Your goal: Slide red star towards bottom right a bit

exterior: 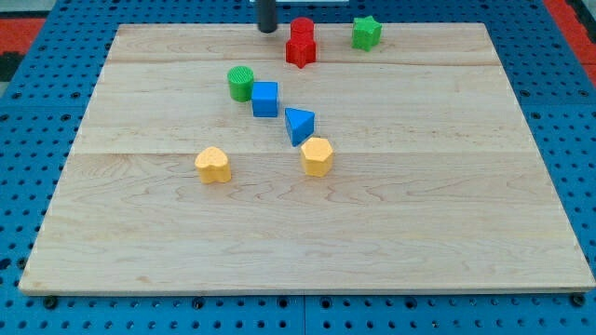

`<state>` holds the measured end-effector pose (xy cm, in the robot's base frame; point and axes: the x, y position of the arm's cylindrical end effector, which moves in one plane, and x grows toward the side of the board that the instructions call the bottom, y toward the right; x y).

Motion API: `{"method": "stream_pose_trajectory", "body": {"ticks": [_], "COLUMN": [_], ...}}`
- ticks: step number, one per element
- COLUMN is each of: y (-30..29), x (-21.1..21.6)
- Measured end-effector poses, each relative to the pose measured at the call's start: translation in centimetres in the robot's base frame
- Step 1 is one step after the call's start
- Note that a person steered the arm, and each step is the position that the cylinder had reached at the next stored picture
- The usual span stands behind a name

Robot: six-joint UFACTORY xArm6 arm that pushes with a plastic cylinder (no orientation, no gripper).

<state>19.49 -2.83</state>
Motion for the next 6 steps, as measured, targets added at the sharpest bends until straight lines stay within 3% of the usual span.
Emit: {"method": "stream_pose_trajectory", "body": {"ticks": [4, 6], "y": [4.3, 11.3], "x": [7.6, 16.9]}}
